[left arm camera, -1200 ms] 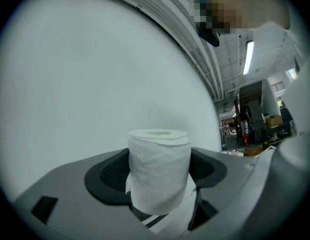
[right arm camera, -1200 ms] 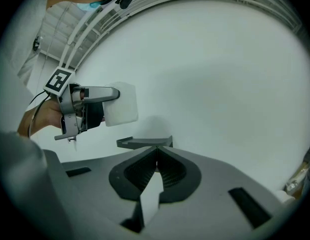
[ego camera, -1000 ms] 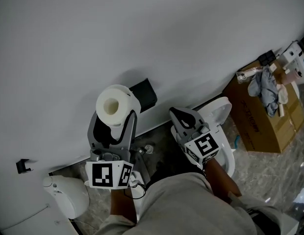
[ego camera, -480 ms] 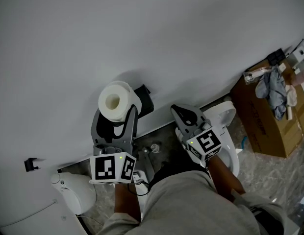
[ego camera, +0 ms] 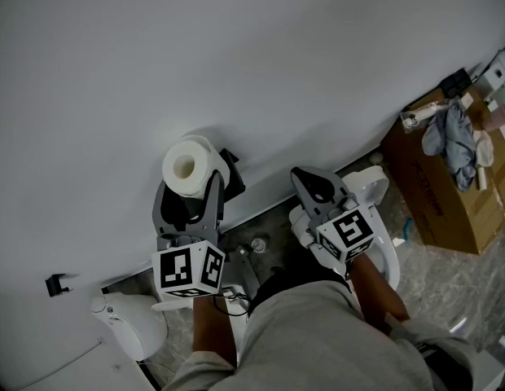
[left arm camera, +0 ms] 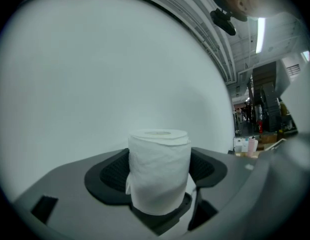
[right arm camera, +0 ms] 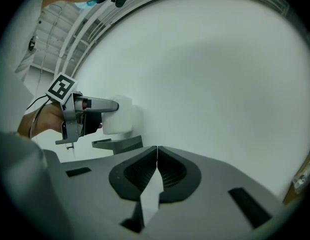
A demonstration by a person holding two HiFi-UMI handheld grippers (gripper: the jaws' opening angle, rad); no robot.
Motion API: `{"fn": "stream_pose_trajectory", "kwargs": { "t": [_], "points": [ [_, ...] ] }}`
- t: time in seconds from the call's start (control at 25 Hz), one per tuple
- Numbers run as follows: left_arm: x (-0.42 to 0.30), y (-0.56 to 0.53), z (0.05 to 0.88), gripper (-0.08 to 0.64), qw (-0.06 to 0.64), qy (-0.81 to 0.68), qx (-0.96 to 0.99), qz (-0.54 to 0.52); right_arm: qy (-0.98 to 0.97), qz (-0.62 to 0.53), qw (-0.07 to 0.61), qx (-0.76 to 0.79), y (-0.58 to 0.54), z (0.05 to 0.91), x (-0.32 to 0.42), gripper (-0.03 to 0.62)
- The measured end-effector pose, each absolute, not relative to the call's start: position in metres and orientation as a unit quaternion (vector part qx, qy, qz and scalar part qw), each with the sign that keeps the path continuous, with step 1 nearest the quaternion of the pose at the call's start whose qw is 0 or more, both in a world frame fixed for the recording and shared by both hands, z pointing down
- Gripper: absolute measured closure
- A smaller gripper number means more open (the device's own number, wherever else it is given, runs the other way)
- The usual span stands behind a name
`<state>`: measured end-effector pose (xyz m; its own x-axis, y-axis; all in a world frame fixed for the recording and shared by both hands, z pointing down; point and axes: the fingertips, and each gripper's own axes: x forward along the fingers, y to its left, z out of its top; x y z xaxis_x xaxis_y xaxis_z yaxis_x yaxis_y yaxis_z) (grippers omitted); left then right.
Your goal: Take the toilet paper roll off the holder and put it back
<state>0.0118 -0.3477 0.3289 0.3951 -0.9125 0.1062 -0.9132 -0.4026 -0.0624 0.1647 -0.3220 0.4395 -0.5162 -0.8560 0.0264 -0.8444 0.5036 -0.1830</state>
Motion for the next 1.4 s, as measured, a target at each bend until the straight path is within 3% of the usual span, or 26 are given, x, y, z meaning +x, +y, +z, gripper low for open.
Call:
{"fn": "stream_pose_trajectory", "kwargs": {
  "t": [1.4],
  "points": [
    [0.022, -0.361, 0.36, 0.202, 0.027, -0.556, 0.825, 0.096, 0.852, -0.095, 0.033, -0.514, -0.318, 0.448, 0.195, 0.588]
  ]
}}
